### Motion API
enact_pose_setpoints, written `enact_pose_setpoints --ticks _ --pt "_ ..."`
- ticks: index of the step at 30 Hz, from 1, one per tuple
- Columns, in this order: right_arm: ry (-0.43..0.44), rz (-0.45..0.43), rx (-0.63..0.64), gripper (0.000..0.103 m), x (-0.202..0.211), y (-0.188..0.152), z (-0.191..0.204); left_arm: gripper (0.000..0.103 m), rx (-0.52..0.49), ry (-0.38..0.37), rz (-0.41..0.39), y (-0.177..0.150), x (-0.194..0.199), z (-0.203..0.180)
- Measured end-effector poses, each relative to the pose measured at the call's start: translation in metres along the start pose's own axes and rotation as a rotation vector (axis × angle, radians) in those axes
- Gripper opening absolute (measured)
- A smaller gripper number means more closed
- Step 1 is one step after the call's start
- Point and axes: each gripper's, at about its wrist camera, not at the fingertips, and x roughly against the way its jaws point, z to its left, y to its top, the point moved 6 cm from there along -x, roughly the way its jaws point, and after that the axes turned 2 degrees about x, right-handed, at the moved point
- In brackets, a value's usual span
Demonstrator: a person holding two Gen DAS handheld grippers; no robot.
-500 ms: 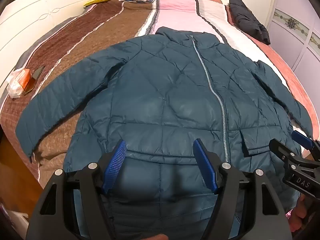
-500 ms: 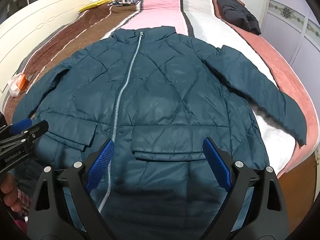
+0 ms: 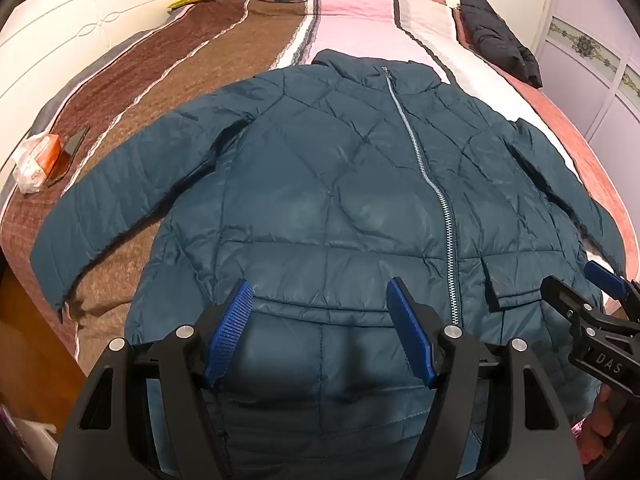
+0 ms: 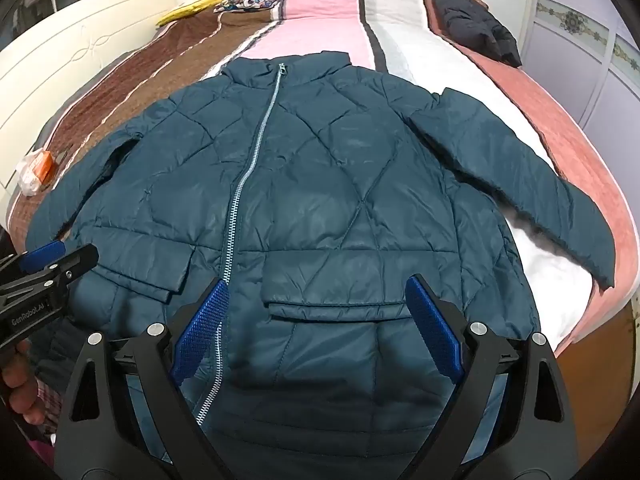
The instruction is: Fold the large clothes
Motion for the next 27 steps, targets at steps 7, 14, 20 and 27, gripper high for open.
enact_pose_setpoints --ticks 7,14,20,27 --pt "0.003 0.001 -0.001 0.089 -0.0009 -0.0005 -0.0013 0.068 0.001 0.001 0.006 0.0014 0.0006 -0.0002" --pt "0.004 0.001 -0.003 0.089 -0.0004 -0.0002 -0.0008 0.069 0.002 0.001 0.008 0.0017 0.0006 -0.0001" --pt "0.002 0.003 -0.003 0.089 -0.0009 -0.0012 -0.0014 0.069 0.002 0.001 0.009 0.0017 0.0006 -0.0002" --pt "-0.006 0.014 -0.017 0.089 -0.0029 -0.0016 -0.0038 0.069 0.002 0.001 0.01 0.002 0.0004 -0.0003"
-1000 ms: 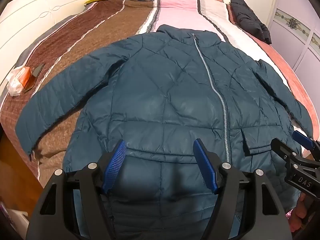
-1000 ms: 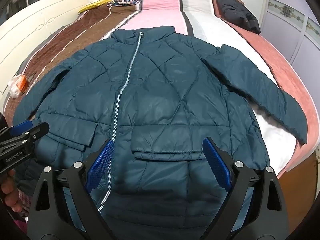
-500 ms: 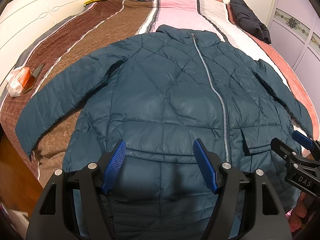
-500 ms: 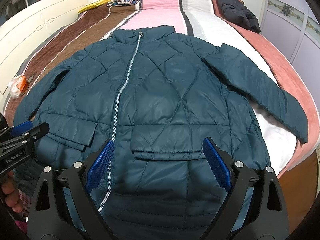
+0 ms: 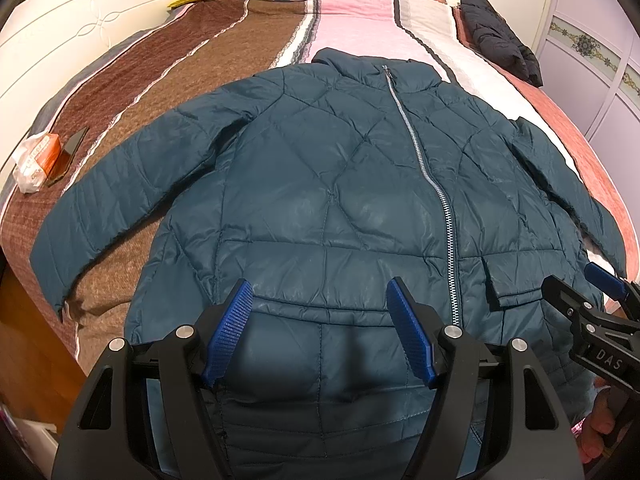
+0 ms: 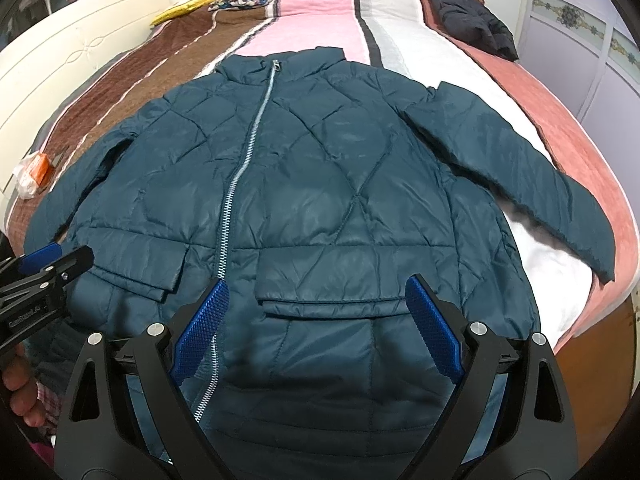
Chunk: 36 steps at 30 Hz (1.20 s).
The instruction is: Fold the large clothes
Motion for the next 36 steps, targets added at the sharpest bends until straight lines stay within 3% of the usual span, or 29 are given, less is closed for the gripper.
enact_pose_setpoints --ticks 36 --pt "0.012 0.007 -0.025 0.089 -0.0024 -0.0012 -0.006 0.069 0.0 0.001 0.004 0.0007 -0.0001 0.0003"
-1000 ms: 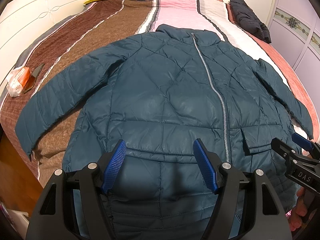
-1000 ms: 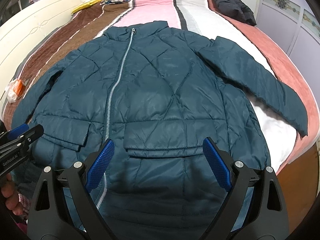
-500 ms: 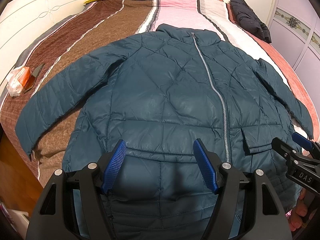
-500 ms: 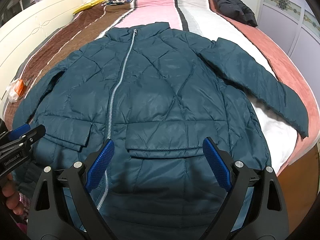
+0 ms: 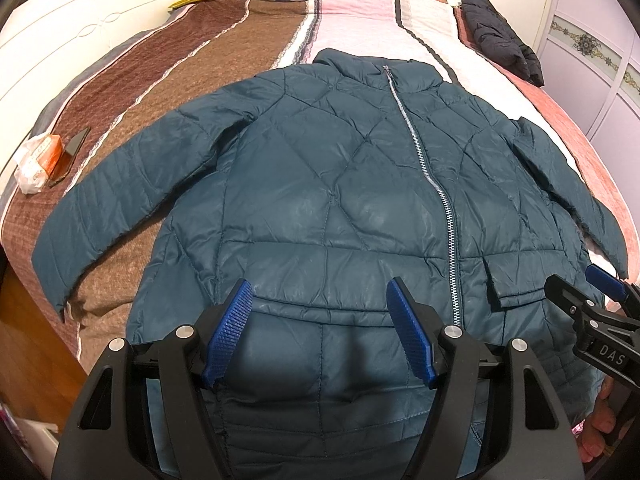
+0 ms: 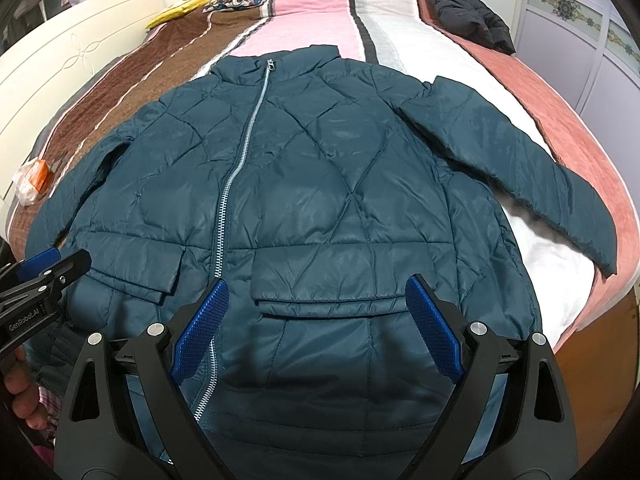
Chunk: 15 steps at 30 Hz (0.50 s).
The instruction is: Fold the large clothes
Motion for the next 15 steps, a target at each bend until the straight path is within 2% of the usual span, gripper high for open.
enact_pose_setpoints --ticks 15 --pt "0.002 0.001 -0.004 0.089 -0.0001 0.0 -0.0005 0.069 -0.001 0.001 0.003 -0.0018 0.0007 0.0046"
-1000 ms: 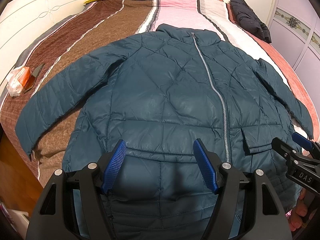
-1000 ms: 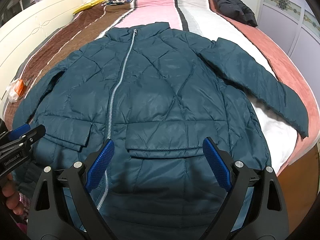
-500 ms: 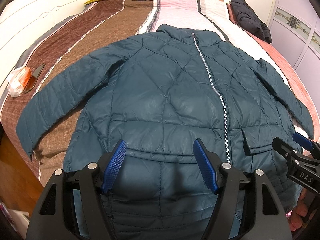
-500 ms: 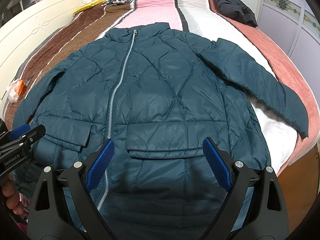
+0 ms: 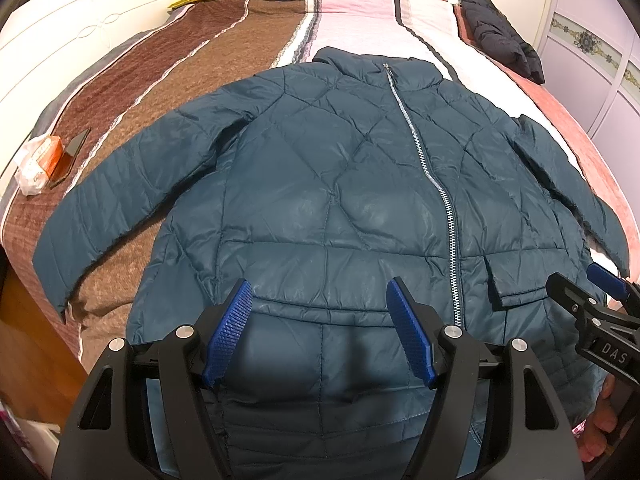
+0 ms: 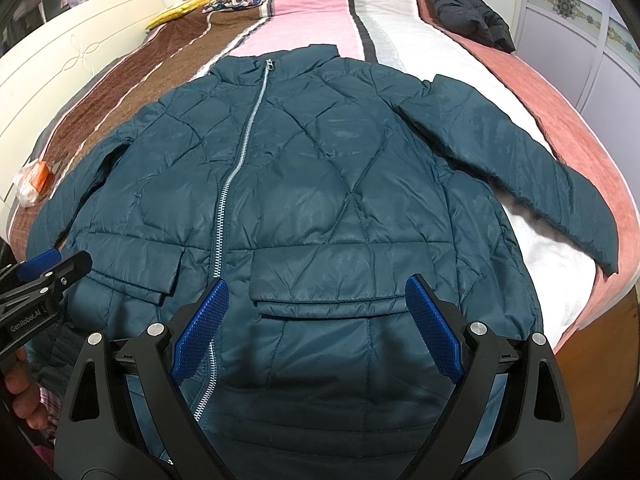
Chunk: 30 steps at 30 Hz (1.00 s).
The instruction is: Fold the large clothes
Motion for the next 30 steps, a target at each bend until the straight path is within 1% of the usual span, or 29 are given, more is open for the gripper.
enact_pose_setpoints --ticks 6,12,19,20,23,25,28,30 --pt "0.003 0.004 -0.011 0.089 -0.002 0.001 -0.002 0.068 0.0 0.0 0.005 -0.001 -0.001 0.004" --pt "0.006 0.008 -0.037 0.089 -0.005 0.001 -0.011 0.069 -0.006 0.003 0.016 -0.002 -0.005 0.0" --pt "0.006 0.005 -0.1 0.089 -0.007 0.003 -0.03 0.069 -0.033 0.008 0.022 0.001 -0.008 -0.004" --pt "0.005 0.001 -0.112 0.089 -0.007 0.004 -0.036 0.071 -0.039 0.01 0.022 0.003 -0.008 -0.006" --pt "-0.011 -0.029 -0.137 0.089 -0.002 0.01 -0.055 0.073 -0.061 0.01 0.022 0.008 -0.009 -0.011" --pt "-0.042 -0.062 -0.161 0.089 0.004 0.017 -0.077 0.073 -0.073 0.008 0.023 0.013 -0.011 -0.015" --pt "-0.096 -0.102 -0.233 0.089 0.012 0.024 -0.119 0.073 -0.105 0.008 0.018 0.023 -0.014 -0.025" --pt "-0.143 -0.122 -0.309 0.089 0.018 0.026 -0.155 0.073 -0.128 0.007 0.013 0.029 -0.016 -0.034"
